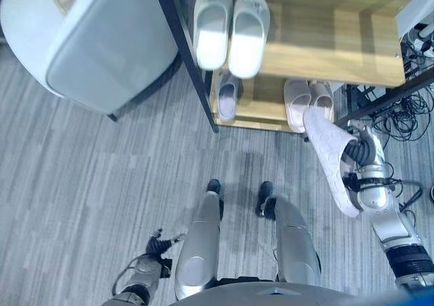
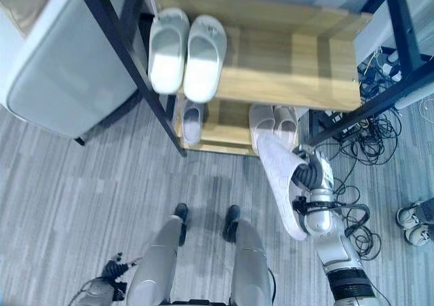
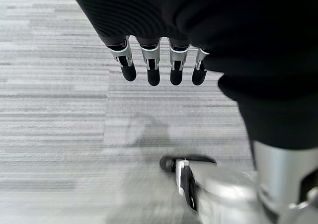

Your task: Arrange the slippers neatly on the shoe rack.

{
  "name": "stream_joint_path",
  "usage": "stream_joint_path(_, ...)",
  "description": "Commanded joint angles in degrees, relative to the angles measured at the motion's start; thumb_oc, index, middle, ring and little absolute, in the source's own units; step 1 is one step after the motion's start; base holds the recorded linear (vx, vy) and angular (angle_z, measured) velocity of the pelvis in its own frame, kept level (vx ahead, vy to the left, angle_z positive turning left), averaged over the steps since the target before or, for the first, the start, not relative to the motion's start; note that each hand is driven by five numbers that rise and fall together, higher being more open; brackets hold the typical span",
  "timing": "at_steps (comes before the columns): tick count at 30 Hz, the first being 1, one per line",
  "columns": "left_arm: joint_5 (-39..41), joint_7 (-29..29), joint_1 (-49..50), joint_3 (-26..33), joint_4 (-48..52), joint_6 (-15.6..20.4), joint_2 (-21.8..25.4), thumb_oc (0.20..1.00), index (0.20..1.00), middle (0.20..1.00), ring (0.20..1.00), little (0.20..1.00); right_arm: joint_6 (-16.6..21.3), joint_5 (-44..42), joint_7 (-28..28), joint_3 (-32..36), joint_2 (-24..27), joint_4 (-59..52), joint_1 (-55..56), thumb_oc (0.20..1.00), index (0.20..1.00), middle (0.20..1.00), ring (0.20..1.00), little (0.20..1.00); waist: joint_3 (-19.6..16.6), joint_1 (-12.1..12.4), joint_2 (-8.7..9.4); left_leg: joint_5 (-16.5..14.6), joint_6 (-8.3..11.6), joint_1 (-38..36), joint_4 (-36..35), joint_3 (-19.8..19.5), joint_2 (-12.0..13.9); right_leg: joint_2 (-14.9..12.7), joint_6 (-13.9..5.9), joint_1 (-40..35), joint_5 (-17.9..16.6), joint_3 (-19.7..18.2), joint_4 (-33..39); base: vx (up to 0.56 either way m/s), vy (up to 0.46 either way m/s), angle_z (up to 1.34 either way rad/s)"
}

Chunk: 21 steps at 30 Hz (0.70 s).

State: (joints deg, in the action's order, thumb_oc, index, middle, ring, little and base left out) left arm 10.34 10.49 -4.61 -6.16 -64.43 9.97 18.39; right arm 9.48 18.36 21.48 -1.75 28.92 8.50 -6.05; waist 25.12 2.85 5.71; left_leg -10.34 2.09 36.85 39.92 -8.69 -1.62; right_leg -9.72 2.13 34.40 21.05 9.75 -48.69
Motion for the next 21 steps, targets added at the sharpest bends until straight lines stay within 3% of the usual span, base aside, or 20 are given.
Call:
stream_joint_path(1,6.5,3.2,0.3,0.5,2.0,3.2,-2.9,1.000,1.000,1.000,1.000,1.000,2.1,0.0,3.1,-1.8,4.0,-4.3,-0.3,0.200,0.200,0.200,0.200,0.200,-3.2,-0.8,-2.77,-7.2,-2.74,0.4,4.8,-2.2,0.4,-1.1,-3.10,-1.4,0.7,-0.2,1.4,-0.03,-0.076,0.05)
stream_joint_path(7,11.4,6.4,-2.1,-1.7,8.5,5.2,-2.8,1.000,1.000,1.000,1.000,1.000,1.8,-1.5,4.3,-6.7,7.1,-5.3,-11.7,0.200,0.200,0.200,0.200,0.200,-1.8,-0.1,-4.02,-12.3,-2.53,18.7,23.4,-1.9,-2.9,-3.2,-0.30,16.3,8.0,-1.9,-16.6,-0.09,-0.040,0.06)
stream_joint_path(12,17.2,8.2,-2.5,-2.0,12.8,6.6,-2.7,1.000,1.000,1.000,1.000,1.000,0.9,-4.4,6.2,-9.7,8.0,-2.4,-23.5,0.200,0.200,0.200,0.200,0.200,-1.8,1.1,-5.36,-16.3,-3.46,31.3,37.6,-2.1,-4.8,-5.2,0.62,29.4,12.3,-4.2,-32.4,0.02,0.015,0.11)
stream_joint_path(14,20.1,9.3,-3.4,-3.4,15.2,7.8,-1.4,1.000,1.000,1.000,1.000,1.000,0.5,-11.1,8.7,-11.4,9.9,6.5,-37.7,0.200,0.200,0.200,0.200,0.200,-2.3,2.4,-6.26,-19.1,-3.38,39.1,47.9,-1.8,-6.2,-6.8,0.65,37.5,14.4,-6.2,-43.3,0.10,0.075,0.15)
stream_joint_path(15,20.2,9.2,-3.5,-3.3,15.1,7.8,-1.4,1.000,1.000,1.000,1.000,1.000,0.6,-11.2,8.8,-11.7,10.0,6.9,-38.1,0.200,0.200,0.200,0.200,0.200,-2.4,2.3,-6.17,-19.3,-3.40,39.5,48.3,-1.7,-6.2,-6.8,0.60,38.0,14.5,-6.4,-43.7,0.10,0.078,0.06)
stream_joint_path(21,22.5,10.4,-3.4,-5.1,20.3,9.3,1.9,1.000,1.000,1.000,1.000,1.000,-0.4,-19.1,10.5,-17.2,12.8,21.1,-56.9,0.200,0.200,0.200,0.200,0.200,-1.1,4.7,-6.80,-23.5,-3.58,50.8,65.6,0.1,-8.0,-8.3,0.19,49.1,17.1,-10.9,-60.4,0.08,0.084,0.06)
